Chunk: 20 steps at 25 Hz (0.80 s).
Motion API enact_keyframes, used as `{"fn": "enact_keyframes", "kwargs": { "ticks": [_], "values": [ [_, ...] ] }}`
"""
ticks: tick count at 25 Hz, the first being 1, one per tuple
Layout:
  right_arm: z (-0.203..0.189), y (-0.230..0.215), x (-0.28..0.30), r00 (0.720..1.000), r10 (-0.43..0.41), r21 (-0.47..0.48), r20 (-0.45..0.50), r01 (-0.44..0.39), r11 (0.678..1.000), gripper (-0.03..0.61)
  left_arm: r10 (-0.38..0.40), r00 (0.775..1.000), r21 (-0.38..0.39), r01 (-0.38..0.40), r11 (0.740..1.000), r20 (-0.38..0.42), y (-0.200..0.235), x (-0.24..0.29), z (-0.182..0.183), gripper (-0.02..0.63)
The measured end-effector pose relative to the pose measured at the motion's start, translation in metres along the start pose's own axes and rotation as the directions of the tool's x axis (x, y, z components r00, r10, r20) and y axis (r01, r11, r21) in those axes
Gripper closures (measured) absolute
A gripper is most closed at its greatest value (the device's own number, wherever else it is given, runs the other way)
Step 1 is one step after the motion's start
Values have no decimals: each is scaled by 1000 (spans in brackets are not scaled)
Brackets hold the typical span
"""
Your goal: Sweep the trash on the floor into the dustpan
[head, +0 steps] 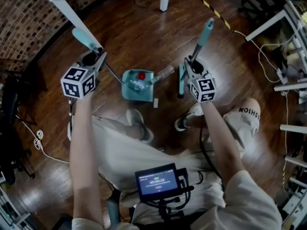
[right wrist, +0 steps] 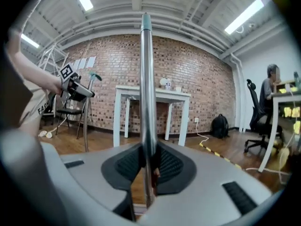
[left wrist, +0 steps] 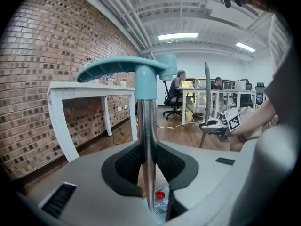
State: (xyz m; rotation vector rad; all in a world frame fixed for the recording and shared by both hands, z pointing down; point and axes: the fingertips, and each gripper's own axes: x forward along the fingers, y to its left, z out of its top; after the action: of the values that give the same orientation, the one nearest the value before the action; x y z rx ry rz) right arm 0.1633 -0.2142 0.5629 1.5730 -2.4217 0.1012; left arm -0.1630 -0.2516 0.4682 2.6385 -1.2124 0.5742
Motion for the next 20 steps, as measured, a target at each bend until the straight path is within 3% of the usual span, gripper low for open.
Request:
{"fn": "enact_keyframes", "kwargs": {
  "ticks": [3,8,11,20],
  "values": [
    [5,26,17,999,18,99,39,-22,995,497,-5,1000,-4,5,1000,1,-1,0,-3,540],
    [22,83,31,985,153,136,80,-163,977,495,-14,1000,-9,14,1000,4,-4,0,-3,540],
    [27,96,30,977,191,182,97,-206,962,495,-12,1000,-11,12,1000,3,-3,1,-4,540],
    [47,45,-17,988,43,278,146,-82,957,497,-25,1000,-22,25,999,5,-3,0,-1,540]
  ]
}}
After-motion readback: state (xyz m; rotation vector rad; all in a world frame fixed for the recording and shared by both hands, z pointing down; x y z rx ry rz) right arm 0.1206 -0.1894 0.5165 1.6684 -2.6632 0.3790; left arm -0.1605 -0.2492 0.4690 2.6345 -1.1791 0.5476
